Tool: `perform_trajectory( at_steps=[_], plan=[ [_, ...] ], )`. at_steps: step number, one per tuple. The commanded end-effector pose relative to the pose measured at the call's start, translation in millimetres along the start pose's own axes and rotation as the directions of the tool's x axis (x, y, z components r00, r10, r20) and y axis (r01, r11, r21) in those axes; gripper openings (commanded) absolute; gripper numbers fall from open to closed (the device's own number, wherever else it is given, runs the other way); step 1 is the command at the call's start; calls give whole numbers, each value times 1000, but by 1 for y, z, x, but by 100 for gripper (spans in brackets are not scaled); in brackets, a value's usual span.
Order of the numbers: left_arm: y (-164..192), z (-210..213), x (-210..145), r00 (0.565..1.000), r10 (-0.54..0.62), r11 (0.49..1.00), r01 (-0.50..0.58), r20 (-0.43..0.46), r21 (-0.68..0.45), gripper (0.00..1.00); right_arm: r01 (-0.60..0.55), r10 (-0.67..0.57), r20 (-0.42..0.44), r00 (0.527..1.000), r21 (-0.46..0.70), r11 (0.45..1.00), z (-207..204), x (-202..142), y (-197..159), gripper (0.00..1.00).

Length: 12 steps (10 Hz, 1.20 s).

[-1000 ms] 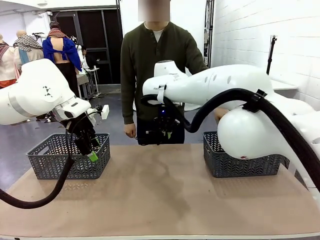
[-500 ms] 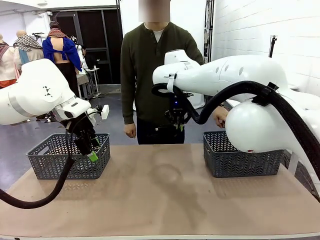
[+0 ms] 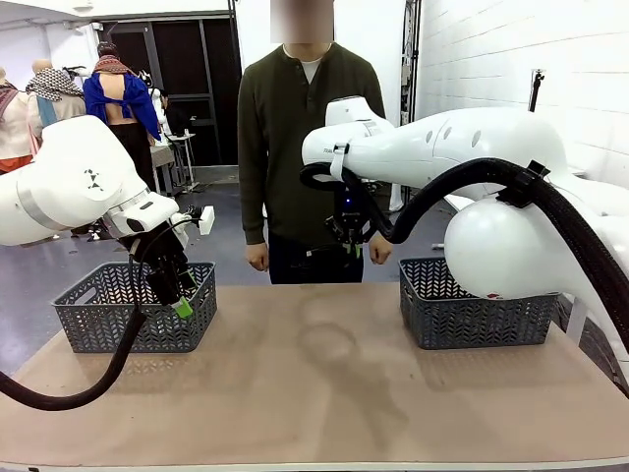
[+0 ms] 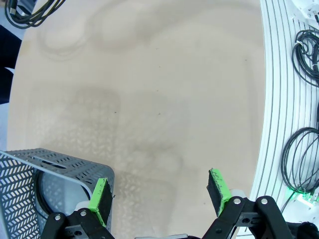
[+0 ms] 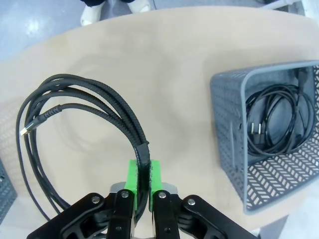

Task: Organize the cables according to human instructions.
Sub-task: Pick up a bundle of cables and place it in the basket indicated by the human.

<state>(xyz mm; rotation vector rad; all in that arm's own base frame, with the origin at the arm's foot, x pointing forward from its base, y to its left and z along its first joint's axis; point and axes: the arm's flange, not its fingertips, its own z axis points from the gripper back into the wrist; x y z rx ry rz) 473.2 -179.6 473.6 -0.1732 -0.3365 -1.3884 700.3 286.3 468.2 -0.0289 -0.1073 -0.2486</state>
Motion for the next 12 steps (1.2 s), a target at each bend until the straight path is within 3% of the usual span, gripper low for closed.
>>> perform_trajectory(
  at_steps=[1,2,5,10,12],
  plan=[
    [-1,1,0,1000,1,1000,-1,-1,2,100,7,-7,1,1000,-5,1000,1,-1,1,0],
    [-1,1,0,1000,1,1000,-1,-1,2,100,0,0,0,1000,0,1000,0,0,0,0],
    [-1,1,0,1000,1,1000,-1,-1,2,100,-17,16,15,1000,36,999,34,-5,-46,0],
    [-1,1,0,1000,1,1000,-1,-1,2,100,-108,108,17,994,13,994,53,4,-112,0],
    [-1,1,0,1000,1,1000,-1,-1,2,100,-77,77,45,996,9,997,60,8,-136,0]
  ],
)
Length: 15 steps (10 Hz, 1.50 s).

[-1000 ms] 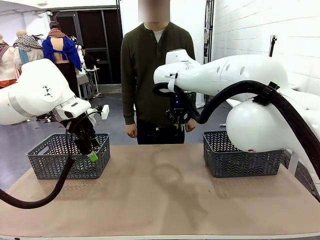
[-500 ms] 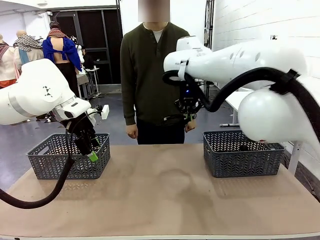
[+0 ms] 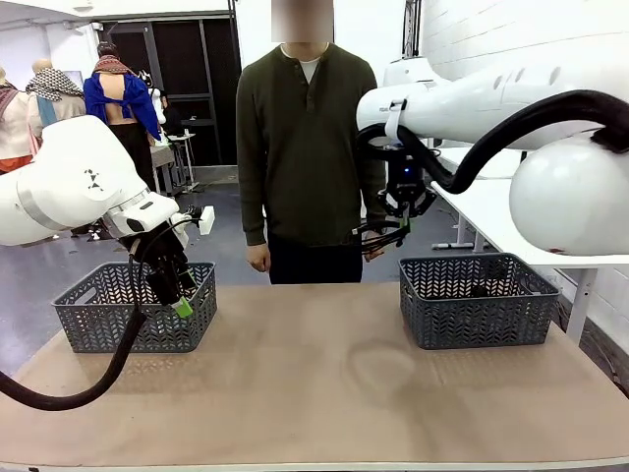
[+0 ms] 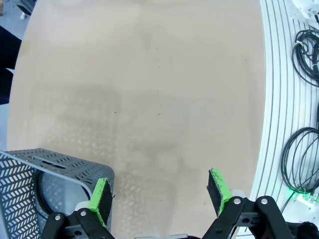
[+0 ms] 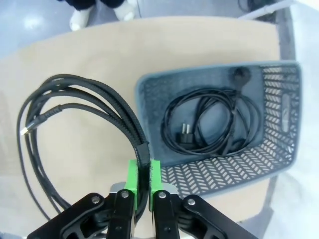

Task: Organize the cables according to human instructions.
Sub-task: Pick up a bundle of cables and place it in the basket indicated by the human.

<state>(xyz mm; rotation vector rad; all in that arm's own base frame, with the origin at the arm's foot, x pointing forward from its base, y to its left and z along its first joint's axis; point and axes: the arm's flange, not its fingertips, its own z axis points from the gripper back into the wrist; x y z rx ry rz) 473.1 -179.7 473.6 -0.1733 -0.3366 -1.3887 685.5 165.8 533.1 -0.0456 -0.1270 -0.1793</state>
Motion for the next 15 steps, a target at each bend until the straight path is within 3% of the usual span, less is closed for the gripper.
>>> perform_trajectory(
  at_steps=[1,9,15],
  plan=[
    [-1,1,-1,1000,1,1000,-1,-1,2,100,3,-4,31,1000,34,999,4,-16,-26,0],
    [-1,1,-1,1000,1,1000,-1,-1,2,100,-5,4,73,997,22,1000,-8,-17,-105,0],
    [-1,1,-1,1000,1,1000,-1,-1,2,100,2,-2,55,998,-1,1000,-5,-6,-95,0]
  ],
)
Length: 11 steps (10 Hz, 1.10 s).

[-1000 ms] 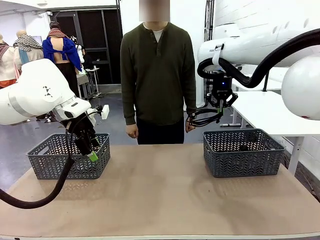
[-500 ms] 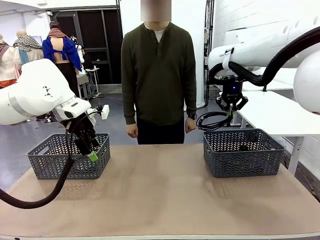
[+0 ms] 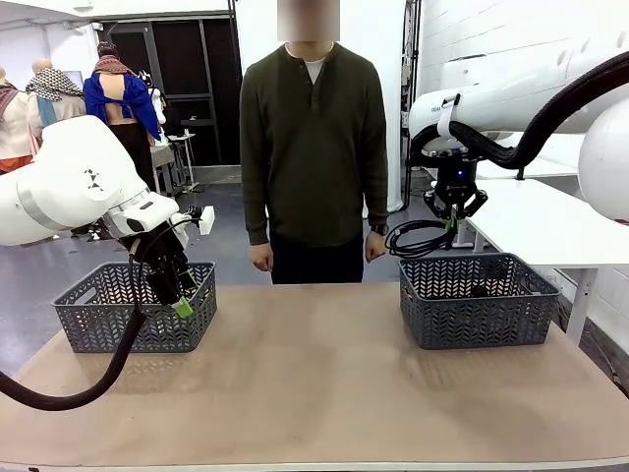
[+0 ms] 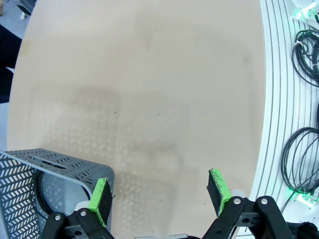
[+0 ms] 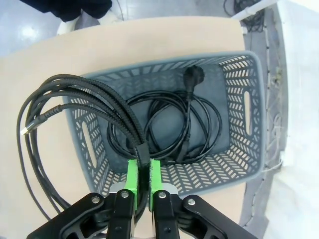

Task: Organize the cables according to human instructions.
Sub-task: Pick up a bundle of cables and place it in the basket indicated by the human.

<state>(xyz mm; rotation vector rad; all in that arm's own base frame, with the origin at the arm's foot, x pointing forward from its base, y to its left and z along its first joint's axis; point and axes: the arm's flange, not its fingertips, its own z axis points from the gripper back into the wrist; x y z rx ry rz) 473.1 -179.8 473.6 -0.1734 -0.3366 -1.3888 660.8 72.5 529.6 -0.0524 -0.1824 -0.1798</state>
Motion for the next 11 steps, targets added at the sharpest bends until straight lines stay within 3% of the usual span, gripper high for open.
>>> perform_trajectory(
  at_steps=[1,7,11],
  plan=[
    [-1,1,-1,1000,1,1000,-1,-2,2,100,0,0,-1,1000,1,1000,0,2,1,0],
    [-1,1,-1,1000,1,1000,-1,-2,2,100,-69,70,-27,997,30,997,-21,0,-55,0],
    [-1,1,-1,1000,1,1000,-1,-2,2,100,-183,185,-27,982,85,979,-42,-4,-79,0]
  ],
)
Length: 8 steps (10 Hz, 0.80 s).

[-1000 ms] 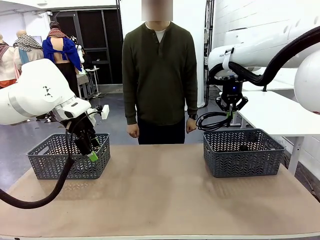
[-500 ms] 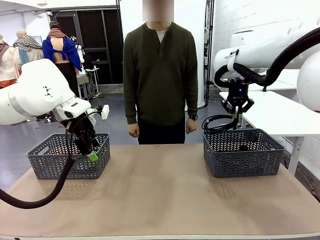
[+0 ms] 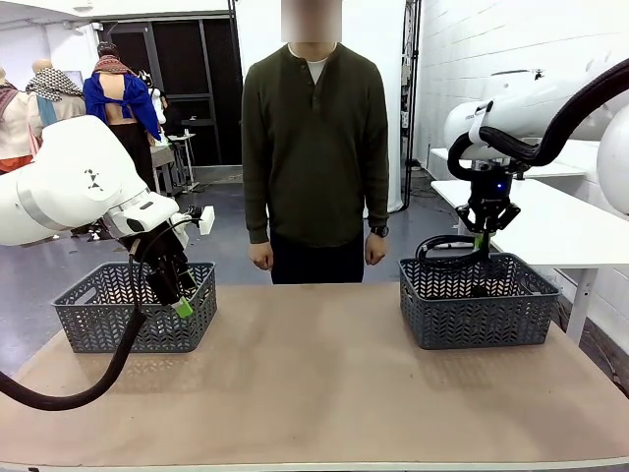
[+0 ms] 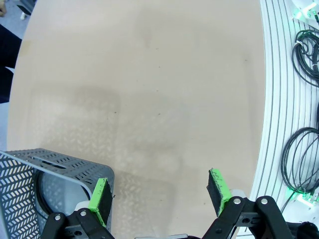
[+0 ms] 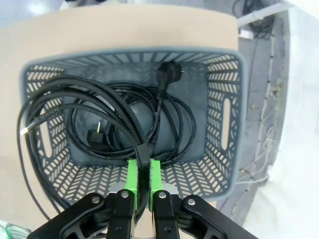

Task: Organize the cables according to human instructions.
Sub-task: Pick up a bundle of cables and place it in the basket indicated by the human.

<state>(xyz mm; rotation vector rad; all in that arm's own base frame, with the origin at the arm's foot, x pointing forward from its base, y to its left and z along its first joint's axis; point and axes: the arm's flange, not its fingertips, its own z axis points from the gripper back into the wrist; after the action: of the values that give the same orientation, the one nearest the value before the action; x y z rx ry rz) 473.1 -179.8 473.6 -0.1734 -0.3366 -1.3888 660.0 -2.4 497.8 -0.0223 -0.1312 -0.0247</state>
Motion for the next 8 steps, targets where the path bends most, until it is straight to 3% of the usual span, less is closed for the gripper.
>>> perform_trajectory(
  at_steps=[1,8],
  plan=[
    [-1,1,-1,1000,1,1000,-1,-2,2,100,-65,64,23,998,59,996,-13,-14,-6,0],
    [-1,1,-1,1000,1,1000,-1,-2,2,100,-90,90,0,996,15,996,-43,-15,-8,0]
  ],
)
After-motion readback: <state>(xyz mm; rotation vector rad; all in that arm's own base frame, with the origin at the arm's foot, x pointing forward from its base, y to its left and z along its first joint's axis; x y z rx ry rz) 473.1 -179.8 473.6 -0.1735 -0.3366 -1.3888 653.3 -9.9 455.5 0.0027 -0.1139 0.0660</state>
